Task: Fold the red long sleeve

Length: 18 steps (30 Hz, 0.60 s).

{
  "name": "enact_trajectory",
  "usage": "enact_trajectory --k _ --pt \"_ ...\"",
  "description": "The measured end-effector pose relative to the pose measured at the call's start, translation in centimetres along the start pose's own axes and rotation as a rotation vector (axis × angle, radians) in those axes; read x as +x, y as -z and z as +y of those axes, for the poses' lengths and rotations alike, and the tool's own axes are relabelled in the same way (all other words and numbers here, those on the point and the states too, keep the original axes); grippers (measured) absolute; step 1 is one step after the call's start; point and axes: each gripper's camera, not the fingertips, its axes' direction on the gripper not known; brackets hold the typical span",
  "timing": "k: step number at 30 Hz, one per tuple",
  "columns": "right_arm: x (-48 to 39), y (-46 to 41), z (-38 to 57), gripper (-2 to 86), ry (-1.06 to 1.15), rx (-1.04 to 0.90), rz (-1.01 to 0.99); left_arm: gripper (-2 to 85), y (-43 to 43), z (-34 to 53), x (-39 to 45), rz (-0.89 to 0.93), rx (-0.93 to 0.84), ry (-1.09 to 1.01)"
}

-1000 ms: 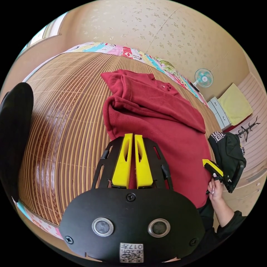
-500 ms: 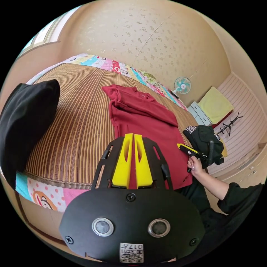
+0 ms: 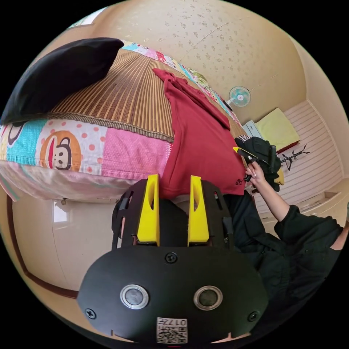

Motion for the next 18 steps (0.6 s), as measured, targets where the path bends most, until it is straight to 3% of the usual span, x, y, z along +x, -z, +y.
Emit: enact_trajectory --k 6,12,18 --pt "0.1 7.3 5.3 1.7 0.066 0.026 0.04 6.4 1.7 -0.3 0.7 0.107 -0.09 -0.056" --pt "4.3 8.8 11.4 6.6 -0.048 -0.107 0.0 6.0 4.6 0.6 0.7 0.204 -0.056 -0.072" --pt "10.1 7.3 13.5 10.7 -0.244 -0.188 -0.163 10.8 6.7 2.0 1.7 0.071 0.01 -0.062"
